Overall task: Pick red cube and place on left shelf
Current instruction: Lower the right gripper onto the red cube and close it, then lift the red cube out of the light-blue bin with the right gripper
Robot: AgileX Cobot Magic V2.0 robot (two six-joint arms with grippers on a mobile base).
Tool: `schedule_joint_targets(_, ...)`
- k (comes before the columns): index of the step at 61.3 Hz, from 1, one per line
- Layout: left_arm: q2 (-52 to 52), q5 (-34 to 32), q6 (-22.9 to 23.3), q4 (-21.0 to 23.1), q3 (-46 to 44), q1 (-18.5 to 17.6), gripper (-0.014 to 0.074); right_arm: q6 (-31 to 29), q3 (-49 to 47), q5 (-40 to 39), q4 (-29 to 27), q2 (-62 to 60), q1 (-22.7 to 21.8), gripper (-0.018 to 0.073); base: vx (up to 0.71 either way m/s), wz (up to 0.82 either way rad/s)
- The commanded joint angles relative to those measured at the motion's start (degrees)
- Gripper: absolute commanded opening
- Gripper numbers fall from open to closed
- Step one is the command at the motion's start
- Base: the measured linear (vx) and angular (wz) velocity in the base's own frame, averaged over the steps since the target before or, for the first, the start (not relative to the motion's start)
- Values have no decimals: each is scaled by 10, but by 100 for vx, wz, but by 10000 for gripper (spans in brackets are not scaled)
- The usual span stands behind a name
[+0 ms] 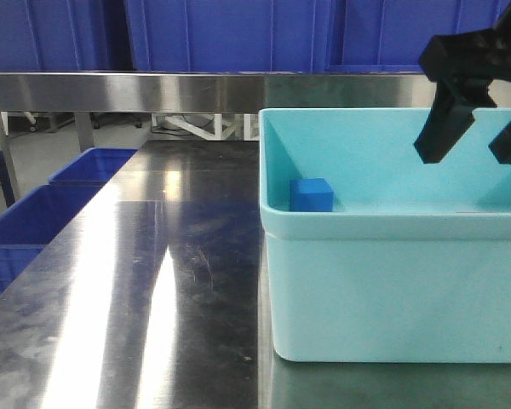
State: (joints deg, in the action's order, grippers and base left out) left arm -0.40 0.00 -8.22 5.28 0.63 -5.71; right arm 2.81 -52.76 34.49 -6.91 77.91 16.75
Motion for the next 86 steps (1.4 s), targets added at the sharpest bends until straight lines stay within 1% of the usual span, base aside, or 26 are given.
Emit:
schedule_joint_targets(1,5,-48,-1,3,13,-2,106,-5,-21,-10,10,-6,0,594,0,0)
schedule_joint_targets(16,5,-48,-1,3,13,-2,106,-5,-18,-1,17,23,0,594,0,0)
schedule_joint_targets(30,5,-48,-1,3,13,-2,106,-4,-17,7,38,49,-1,594,0,0)
schedule_joint_targets(59,5,-48,-1,3,13,-2,106,-4,-15,9,38,91,-1,594,0,0)
schedule_joint_targets(65,5,-48,-1,3,13,-2,106,-4,-15,10,38,97,-1,582,0,0)
schedule_joint_targets(70,5,-48,-1,3,13,-2,106,-4,-15,9,38,97,-1,510,0,0)
schedule_joint_targets(73,5,-48,-1,3,13,-2,106,-4,-15,9,38,96,-1,420,0,0)
schedule_joint_targets(77,5,-48,-1,3,13,-2,106,-4,-15,9,38,95,-1,281,0,0)
schedule_joint_targets(78,5,-48,-1,3,13,-2,106,-4,-15,8,38,93,-1,223,0,0)
schedule_joint_targets(83,5,-48,-1,3,13,-2,106,-4,-15,4,38,80,-1,36,0,0)
schedule_joint_targets(86,5,-48,-1,3,13,-2,106,-4,-15,-3,38,68,-1,69,-3,-15)
